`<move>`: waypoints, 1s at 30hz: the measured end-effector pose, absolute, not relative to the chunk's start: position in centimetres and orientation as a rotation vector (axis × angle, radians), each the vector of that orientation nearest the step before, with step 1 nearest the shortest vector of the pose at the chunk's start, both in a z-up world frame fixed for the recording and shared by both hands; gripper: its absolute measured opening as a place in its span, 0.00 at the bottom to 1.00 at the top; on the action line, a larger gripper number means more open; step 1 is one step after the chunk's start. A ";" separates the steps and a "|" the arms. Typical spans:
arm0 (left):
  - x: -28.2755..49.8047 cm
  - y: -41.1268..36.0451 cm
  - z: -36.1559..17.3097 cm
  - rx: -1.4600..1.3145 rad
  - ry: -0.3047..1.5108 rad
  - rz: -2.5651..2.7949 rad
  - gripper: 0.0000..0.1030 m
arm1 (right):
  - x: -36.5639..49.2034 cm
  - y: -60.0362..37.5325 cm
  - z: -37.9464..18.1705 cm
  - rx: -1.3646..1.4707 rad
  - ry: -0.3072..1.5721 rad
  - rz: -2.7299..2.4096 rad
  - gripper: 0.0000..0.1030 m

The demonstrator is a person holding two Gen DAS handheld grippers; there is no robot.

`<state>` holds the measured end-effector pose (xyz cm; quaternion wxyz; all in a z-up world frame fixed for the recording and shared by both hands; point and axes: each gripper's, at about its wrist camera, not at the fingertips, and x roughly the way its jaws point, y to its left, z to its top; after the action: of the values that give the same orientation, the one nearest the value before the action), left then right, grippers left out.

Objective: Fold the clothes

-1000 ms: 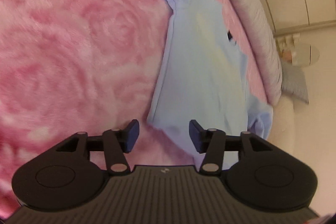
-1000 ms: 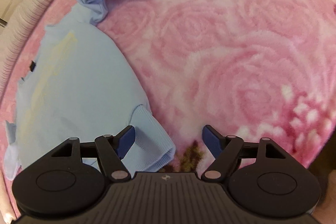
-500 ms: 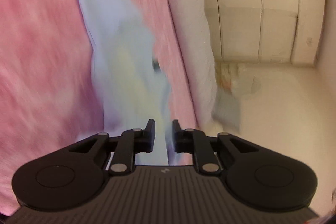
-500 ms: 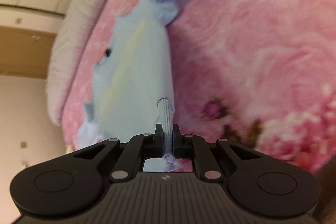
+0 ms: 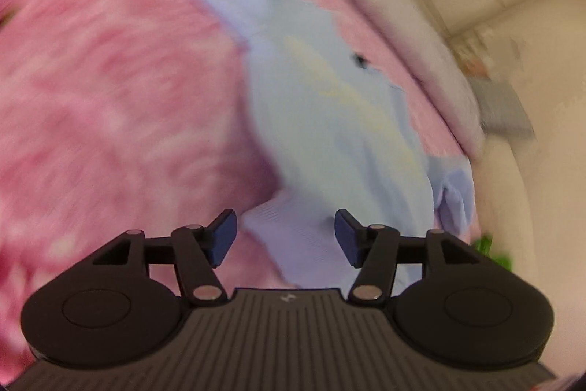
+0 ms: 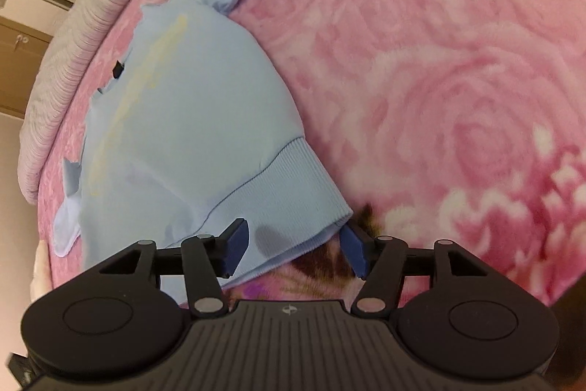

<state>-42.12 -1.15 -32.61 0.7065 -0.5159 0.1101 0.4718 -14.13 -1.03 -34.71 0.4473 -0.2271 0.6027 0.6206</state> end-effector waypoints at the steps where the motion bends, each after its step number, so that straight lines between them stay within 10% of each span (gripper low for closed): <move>1: -41.6 -1.0 -32.6 -1.081 0.262 1.034 0.52 | -14.3 -1.0 -34.8 -0.551 1.476 1.549 0.60; 4: -40.0 0.0 -32.1 -1.024 0.315 0.963 0.31 | -14.3 -0.7 -34.6 -0.557 1.448 1.588 0.11; 7: -41.4 0.8 -29.7 -1.191 0.190 0.813 0.19 | -14.1 -0.5 -32.9 -0.539 1.478 1.650 0.10; 11: -45.2 -0.1 -26.5 -1.406 -0.011 0.771 0.20 | -13.2 -0.5 -30.8 -0.574 1.562 1.661 0.20; 16: -46.5 -2.1 -28.8 -1.470 0.314 1.083 0.46 | -12.2 -0.6 -31.1 -0.651 1.462 1.561 0.49; 23: -44.1 -2.0 -31.9 -1.481 0.033 1.003 0.63 | -11.4 0.2 -33.7 -0.551 1.507 1.485 0.54; 30: -44.9 -3.4 -31.9 -1.268 0.250 1.027 0.63 | -11.6 0.2 -34.3 -0.573 1.454 1.538 0.56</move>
<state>-44.87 -3.37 -31.89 0.6782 -0.5644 0.1113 0.4573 -11.65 0.25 -34.26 0.4571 -0.2326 0.5897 0.6238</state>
